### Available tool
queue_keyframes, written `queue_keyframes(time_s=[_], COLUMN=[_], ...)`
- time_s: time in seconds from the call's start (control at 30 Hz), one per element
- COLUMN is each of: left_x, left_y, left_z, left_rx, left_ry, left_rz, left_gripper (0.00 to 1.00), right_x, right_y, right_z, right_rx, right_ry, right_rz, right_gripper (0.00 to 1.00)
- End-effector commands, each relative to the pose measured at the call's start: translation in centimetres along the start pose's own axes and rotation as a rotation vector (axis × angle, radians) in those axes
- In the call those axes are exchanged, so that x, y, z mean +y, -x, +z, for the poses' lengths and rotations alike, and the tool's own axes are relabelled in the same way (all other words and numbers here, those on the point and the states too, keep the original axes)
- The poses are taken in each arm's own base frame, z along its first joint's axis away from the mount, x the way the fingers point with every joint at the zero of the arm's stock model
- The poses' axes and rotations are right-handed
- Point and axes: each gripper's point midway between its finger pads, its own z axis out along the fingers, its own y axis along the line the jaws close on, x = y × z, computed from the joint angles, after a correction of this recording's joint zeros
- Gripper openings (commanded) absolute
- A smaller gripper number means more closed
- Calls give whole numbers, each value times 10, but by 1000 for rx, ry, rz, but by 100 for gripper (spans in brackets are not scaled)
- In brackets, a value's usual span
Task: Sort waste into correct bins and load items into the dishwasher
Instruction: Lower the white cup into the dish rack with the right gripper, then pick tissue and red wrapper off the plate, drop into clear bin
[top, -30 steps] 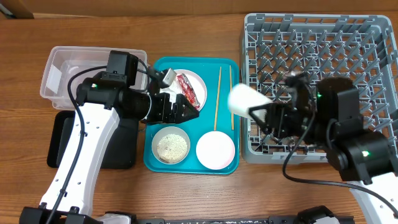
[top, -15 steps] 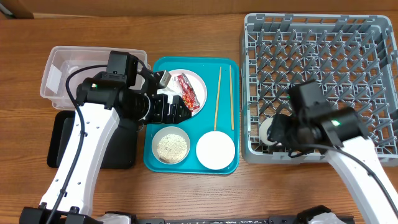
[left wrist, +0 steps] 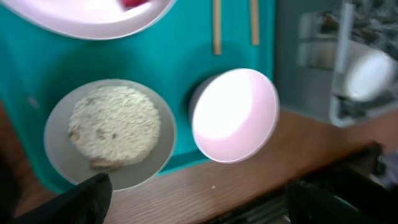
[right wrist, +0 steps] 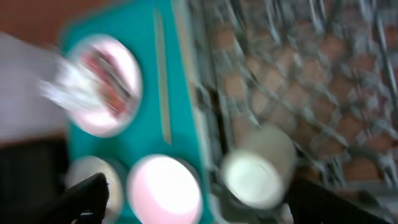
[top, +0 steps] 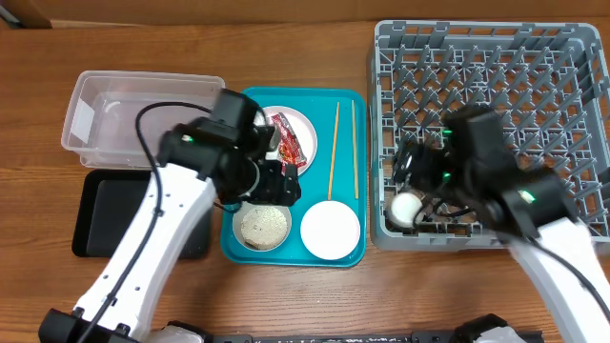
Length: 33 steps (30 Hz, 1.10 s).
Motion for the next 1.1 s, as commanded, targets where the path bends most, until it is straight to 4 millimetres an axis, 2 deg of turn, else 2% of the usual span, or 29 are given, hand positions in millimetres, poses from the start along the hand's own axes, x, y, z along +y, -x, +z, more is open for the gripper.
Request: queue_keyframes(time_s=[0.0,0.13,0.3,0.37,0.43,0.63,0.7,0.77,0.83,0.9,1.07], left_x=[32,47,70,71,75,87,89,88,85,81,68], left_y=[5,22,61,81,92,103,104,108,113,117,122], left_z=[7,20,45,67,89,133,139,137,130,119,78], left_rx=[-74,-167,-288,-298,-285,-258,-258,-272,-286,-284,-283], left_ry=[244,338,419,378,343,345,349,343,334,336,344], left_rz=[-145,-168,-146,-119,-132,-145,-146,-154,-155,-156,-159], left_gripper=[91,93,97,98,96,94,84,64,38,4,4], right_x=[17,19,24,28,28,23,21,19,18,18,18], right_y=[22,23,11,4,1,-8,-11,-14,-15,-15,-14], right_z=[-43,-60,-59,-57,-54,-52,-52,-52,-51,-51,-51], right_rx=[-154,-199,-143,-105,-86,-46,-34,-22,-18,-19,-24], right_ry=[103,137,170,199,195,180,172,163,159,159,158], right_rz=[-11,-15,-52,-84,-83,-81,-80,-79,-88,-89,-97], right_gripper=[95,96,97,97,97,97,97,97,96,96,96])
